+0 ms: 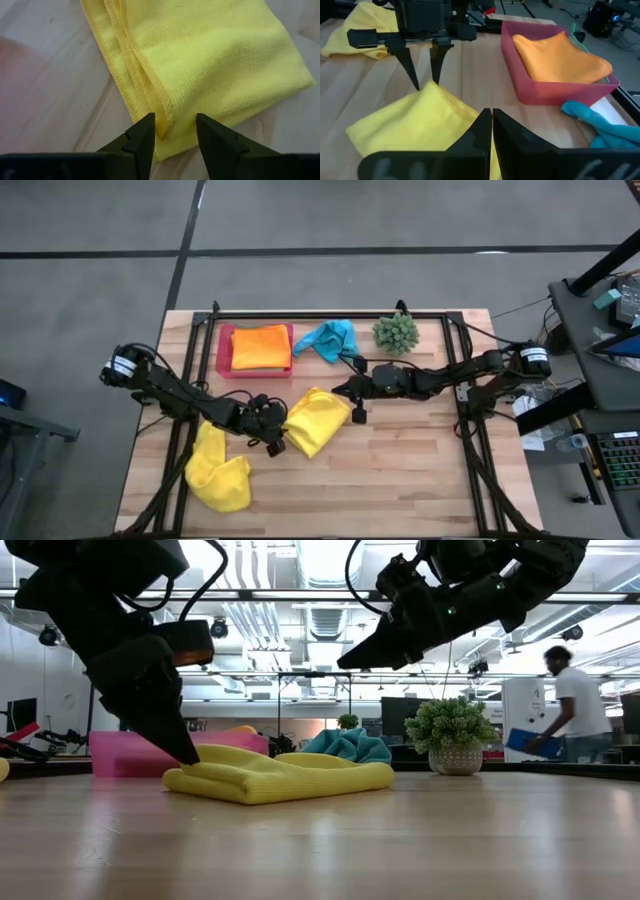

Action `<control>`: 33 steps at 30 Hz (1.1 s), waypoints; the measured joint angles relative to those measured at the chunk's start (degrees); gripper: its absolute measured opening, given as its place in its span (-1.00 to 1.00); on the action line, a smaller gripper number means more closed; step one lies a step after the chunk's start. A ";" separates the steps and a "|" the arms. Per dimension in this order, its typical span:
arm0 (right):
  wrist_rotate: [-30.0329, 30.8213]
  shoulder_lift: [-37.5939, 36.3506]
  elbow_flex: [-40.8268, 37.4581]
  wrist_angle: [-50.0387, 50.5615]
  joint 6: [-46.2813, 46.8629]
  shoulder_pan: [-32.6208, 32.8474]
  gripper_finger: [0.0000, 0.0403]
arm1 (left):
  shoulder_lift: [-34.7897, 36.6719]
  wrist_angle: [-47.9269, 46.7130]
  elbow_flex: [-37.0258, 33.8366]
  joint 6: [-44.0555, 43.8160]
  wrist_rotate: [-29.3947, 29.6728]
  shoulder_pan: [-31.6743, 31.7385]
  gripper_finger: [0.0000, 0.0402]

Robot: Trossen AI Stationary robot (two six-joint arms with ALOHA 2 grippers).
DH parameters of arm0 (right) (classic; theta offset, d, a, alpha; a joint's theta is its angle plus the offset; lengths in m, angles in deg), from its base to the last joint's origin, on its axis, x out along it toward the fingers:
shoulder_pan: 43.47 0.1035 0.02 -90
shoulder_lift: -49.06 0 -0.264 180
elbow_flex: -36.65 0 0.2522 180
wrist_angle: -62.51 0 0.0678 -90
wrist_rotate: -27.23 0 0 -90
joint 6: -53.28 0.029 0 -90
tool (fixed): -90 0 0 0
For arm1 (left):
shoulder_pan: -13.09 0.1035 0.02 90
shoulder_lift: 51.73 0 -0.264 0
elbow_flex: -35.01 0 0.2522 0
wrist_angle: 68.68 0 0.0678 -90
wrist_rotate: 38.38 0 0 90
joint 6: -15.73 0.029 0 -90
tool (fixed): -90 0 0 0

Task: Fold microfiber towels
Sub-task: Fold the right yellow towel

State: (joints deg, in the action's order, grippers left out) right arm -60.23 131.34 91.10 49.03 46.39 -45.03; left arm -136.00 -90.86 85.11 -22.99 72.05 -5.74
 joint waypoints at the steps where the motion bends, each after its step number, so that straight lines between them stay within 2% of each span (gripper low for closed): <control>1: 0.00 0.00 0.00 0.02 0.09 0.00 -0.96 | 0.00 0.02 0.00 0.00 0.00 0.00 -0.36; 8: 0.44 0.00 -0.04 -0.33 -0.13 0.00 -0.96 | 0.00 0.38 0.00 3.33 0.71 0.05 -0.36; 33: 0.46 0.00 -0.22 -0.07 -0.17 0.02 -0.96 | 0.02 0.48 0.03 3.48 2.84 0.19 -0.36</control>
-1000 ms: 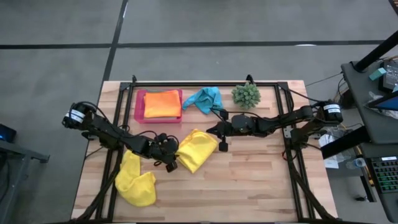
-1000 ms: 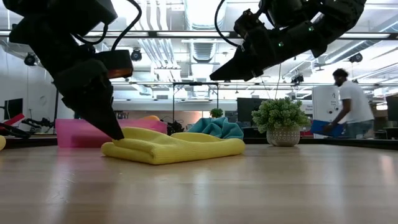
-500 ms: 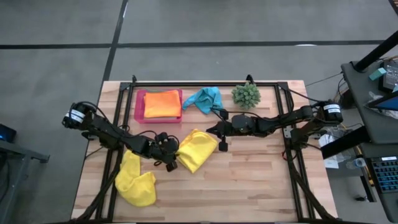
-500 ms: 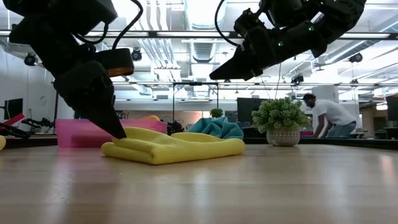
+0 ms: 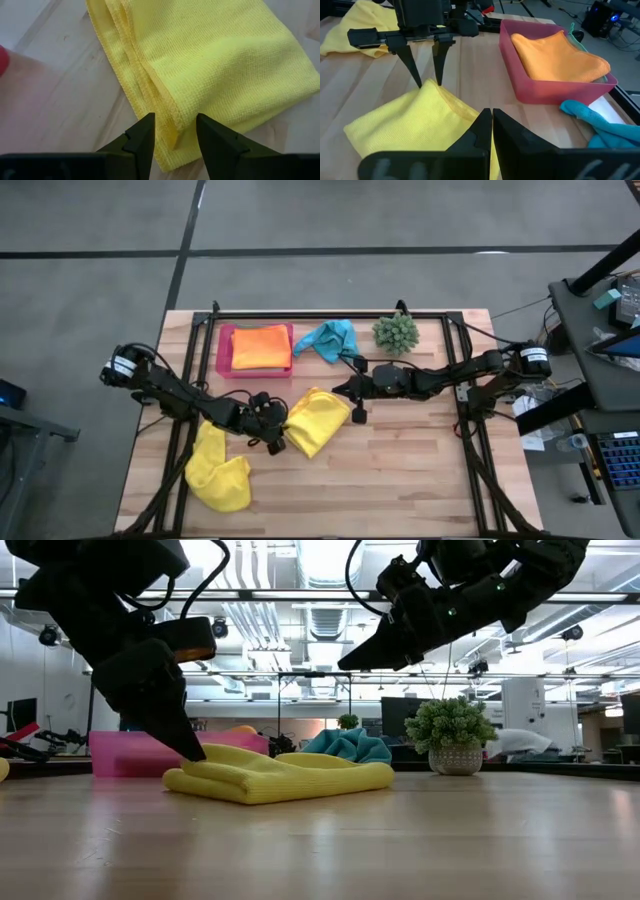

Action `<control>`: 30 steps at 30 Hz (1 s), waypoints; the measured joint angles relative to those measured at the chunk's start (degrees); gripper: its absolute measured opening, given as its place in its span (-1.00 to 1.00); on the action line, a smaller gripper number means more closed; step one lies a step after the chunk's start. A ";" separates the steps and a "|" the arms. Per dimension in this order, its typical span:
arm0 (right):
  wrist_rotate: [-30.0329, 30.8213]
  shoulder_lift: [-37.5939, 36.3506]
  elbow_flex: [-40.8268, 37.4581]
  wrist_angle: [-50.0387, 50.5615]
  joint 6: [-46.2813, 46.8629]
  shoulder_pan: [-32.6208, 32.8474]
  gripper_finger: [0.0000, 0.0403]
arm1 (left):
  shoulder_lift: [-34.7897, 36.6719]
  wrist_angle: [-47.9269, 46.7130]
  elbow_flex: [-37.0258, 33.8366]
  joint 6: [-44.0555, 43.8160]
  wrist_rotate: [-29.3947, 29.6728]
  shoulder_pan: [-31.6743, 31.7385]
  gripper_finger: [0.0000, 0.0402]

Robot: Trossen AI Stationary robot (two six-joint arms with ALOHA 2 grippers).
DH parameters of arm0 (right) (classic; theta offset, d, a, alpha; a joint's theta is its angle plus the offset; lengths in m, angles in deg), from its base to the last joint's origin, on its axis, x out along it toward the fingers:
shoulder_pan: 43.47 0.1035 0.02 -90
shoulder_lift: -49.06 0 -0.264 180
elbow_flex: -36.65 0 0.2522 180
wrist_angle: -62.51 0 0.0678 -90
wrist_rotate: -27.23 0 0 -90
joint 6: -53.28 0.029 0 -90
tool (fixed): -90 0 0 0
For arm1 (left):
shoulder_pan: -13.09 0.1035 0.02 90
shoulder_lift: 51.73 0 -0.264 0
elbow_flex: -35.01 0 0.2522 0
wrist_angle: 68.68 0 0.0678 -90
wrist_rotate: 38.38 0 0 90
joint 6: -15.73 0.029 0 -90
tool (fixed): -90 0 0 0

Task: Fold microfiber towels
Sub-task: Fold the right yellow towel

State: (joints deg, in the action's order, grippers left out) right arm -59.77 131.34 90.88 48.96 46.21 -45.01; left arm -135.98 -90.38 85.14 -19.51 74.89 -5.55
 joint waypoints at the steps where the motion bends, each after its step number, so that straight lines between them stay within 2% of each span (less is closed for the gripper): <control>1: 0.00 0.00 0.00 0.00 0.00 0.00 -0.96 | 0.00 -0.01 0.00 0.00 0.00 0.02 -0.36; 30: 0.00 0.31 -0.24 -0.15 -0.02 0.00 -0.96 | 0.00 0.01 -0.01 -0.09 1.13 0.32 -0.36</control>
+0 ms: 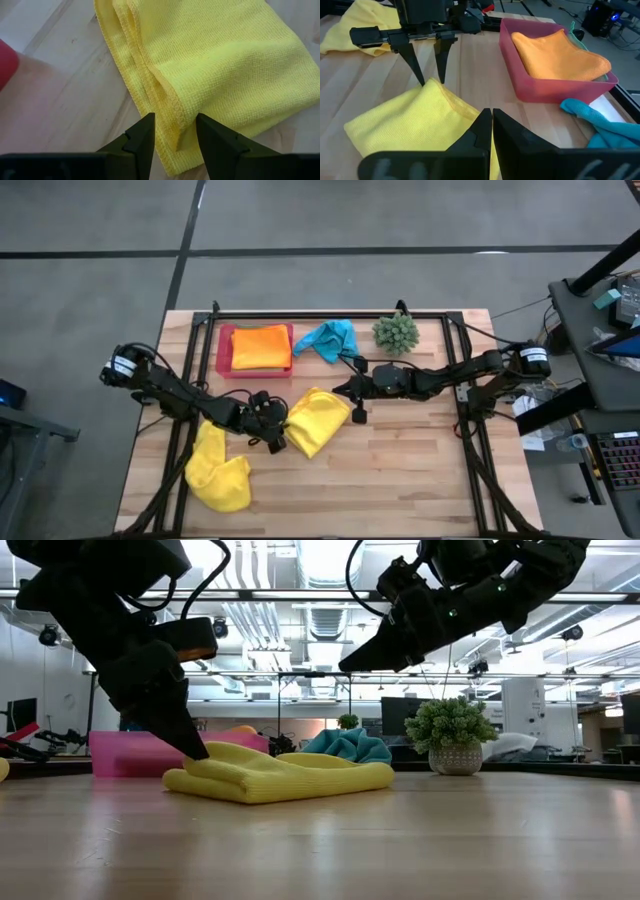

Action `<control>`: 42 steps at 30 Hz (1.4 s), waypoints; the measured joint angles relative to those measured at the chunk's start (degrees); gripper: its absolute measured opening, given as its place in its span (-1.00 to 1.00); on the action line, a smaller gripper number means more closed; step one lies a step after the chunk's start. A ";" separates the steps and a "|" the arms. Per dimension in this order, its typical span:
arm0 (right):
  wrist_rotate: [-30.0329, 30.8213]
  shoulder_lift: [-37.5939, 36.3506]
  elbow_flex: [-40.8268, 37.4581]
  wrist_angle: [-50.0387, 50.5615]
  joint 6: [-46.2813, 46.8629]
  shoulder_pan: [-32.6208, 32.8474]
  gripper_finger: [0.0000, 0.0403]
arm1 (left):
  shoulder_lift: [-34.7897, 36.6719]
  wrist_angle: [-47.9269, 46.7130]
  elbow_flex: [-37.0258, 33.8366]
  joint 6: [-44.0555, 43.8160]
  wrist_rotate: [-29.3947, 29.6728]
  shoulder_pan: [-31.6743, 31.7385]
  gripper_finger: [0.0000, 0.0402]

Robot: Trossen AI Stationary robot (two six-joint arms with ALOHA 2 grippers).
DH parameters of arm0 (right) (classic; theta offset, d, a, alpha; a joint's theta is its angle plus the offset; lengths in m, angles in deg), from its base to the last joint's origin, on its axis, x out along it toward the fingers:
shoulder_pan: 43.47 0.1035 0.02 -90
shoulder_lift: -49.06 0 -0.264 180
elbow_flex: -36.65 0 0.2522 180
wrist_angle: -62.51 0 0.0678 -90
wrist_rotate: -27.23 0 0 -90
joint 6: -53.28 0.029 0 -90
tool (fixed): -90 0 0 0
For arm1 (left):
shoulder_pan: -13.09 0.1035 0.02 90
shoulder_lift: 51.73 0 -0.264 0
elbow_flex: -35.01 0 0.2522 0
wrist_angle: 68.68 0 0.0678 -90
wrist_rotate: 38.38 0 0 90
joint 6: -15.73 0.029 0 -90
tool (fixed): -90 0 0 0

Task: Fold microfiber towels
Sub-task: Fold the right yellow towel

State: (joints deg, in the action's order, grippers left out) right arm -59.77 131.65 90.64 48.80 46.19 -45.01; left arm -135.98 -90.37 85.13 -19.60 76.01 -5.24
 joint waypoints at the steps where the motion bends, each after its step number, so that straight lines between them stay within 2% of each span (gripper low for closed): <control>1: 0.02 0.13 0.00 -0.11 0.00 0.00 -0.96 | 0.02 0.00 0.00 0.00 -0.01 0.00 -0.36; 7: -0.79 4.87 1.25 0.02 0.31 0.00 -0.96 | 0.02 0.03 0.00 0.02 -0.01 0.00 -0.36; 12: -4.46 11.59 5.86 -0.24 0.30 0.00 -0.96 | 0.02 0.03 0.00 0.00 -0.01 0.00 -0.36; 19: -4.52 17.13 12.14 2.34 -1.11 -0.26 -0.96 | 0.02 0.01 0.00 0.11 -0.01 0.05 -0.36; 27: -4.55 17.70 15.95 9.73 -2.03 -1.31 -0.96 | 0.02 0.14 0.00 -0.28 -0.02 0.07 -0.36; 42: -4.55 17.73 16.35 11.03 0.52 -1.51 -0.96 | 0.02 0.12 0.02 -0.31 -0.03 0.33 -0.36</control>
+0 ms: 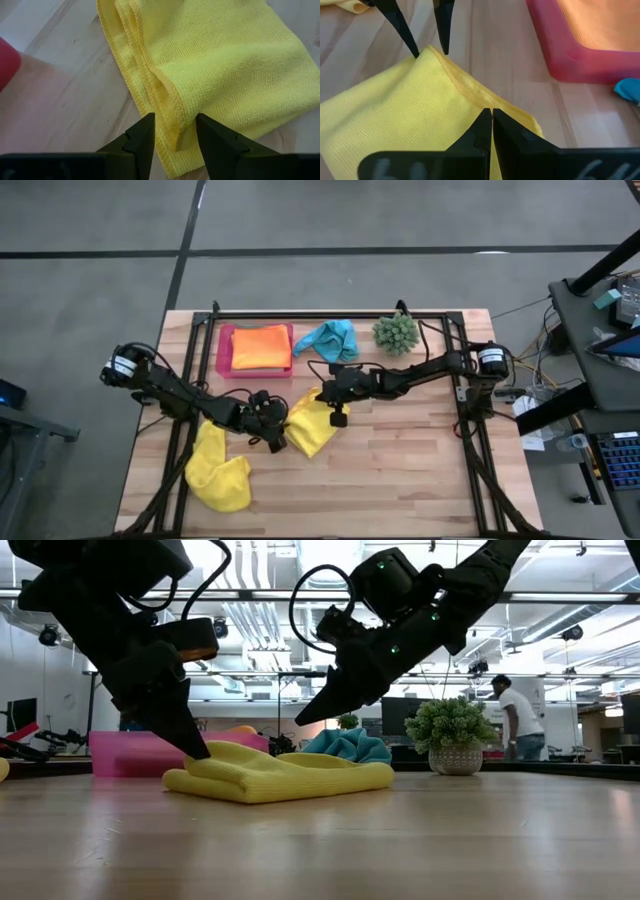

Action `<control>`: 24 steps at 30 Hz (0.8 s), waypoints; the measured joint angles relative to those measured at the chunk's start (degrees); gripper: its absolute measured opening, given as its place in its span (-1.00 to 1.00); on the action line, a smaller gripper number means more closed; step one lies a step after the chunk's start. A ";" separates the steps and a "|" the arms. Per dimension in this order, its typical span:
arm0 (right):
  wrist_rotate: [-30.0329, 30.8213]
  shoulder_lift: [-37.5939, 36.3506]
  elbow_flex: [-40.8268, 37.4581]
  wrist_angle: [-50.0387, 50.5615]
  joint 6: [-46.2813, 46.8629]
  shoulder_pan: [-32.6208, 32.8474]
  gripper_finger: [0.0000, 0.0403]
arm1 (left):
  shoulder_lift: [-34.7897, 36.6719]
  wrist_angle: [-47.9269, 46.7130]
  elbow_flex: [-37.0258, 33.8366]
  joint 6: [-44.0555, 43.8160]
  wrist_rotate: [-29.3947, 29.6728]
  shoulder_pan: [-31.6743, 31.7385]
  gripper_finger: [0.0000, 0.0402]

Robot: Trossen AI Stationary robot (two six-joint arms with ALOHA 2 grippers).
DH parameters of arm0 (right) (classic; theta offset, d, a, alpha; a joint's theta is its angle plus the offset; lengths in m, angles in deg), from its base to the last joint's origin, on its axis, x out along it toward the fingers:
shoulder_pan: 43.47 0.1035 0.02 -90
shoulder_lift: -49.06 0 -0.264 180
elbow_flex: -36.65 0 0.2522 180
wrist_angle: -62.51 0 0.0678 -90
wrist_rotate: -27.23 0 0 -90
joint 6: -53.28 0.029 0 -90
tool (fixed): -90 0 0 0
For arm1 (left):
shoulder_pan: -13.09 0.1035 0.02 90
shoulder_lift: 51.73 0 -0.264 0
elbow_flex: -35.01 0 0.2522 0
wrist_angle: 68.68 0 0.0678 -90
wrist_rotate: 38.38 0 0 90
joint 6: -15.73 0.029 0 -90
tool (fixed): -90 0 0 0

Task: Fold microfiber towels
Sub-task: Fold the right yellow towel

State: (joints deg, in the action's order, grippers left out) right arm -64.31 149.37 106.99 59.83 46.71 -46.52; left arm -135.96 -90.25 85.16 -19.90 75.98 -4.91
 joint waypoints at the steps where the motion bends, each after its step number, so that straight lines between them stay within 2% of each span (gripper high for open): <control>1: 0.00 0.01 0.00 0.01 0.05 0.00 -0.95 | 0.00 -0.02 0.00 0.00 0.00 0.00 -0.36; 8: 0.01 0.04 -0.04 0.00 1.23 0.00 -0.88 | 0.00 0.02 0.00 0.00 0.00 0.00 -0.36; 19: 0.00 0.04 -0.08 1.25 0.33 -0.11 -0.18 | 0.00 0.04 0.00 0.00 0.00 0.00 -0.36; 24: 0.00 0.07 -0.56 1.15 -1.21 -0.11 -0.01 | 0.00 0.06 0.00 0.00 0.00 0.00 -0.36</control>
State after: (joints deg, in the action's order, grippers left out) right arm -64.31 149.44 106.43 60.98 45.50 -46.63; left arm -135.96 -90.19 85.16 -19.90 75.98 -4.91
